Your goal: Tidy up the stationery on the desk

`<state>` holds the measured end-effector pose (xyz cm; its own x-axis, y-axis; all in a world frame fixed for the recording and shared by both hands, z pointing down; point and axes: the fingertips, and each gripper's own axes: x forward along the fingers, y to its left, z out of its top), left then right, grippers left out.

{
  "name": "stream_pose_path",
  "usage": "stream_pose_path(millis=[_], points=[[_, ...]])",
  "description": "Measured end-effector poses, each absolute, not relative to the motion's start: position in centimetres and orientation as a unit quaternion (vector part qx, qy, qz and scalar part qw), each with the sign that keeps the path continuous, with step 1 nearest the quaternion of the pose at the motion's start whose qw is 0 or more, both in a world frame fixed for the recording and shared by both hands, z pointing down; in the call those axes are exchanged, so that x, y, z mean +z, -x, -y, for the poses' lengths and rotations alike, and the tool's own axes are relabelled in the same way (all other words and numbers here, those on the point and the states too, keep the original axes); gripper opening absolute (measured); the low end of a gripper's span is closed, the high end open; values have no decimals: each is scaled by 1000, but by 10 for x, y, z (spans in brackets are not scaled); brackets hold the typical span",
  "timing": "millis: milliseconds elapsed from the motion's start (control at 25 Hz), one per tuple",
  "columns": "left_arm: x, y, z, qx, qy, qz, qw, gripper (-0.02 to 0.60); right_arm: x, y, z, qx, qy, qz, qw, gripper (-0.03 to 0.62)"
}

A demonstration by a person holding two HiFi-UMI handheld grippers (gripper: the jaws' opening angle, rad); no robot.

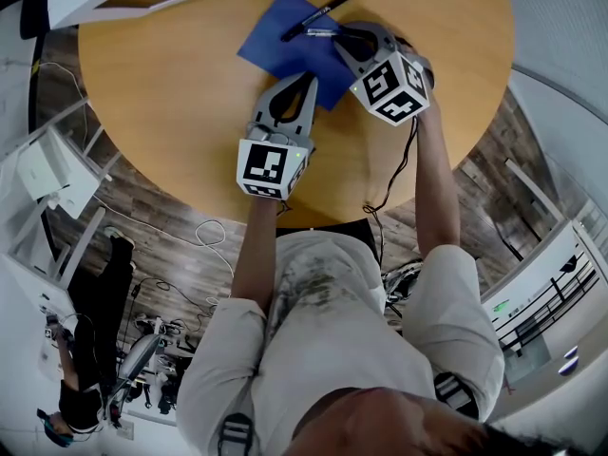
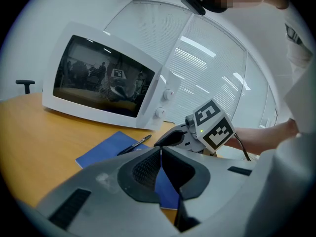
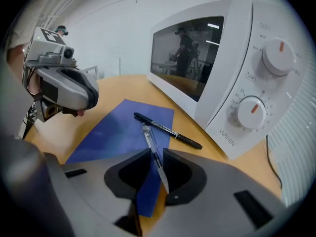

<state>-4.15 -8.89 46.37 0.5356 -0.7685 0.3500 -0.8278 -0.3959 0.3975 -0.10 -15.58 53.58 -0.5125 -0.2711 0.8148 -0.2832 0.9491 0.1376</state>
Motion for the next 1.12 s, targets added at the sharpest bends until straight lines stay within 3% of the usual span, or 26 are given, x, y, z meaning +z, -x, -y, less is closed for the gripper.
stream_pose_path(millis=[560,1120], points=[[456,37,84,55,-837,475,265,17,533,-5,154,24,-194,856,478,97],[452,21,67,61,-843,467,259,17,508,-36,125,94,-302,847,428,97]])
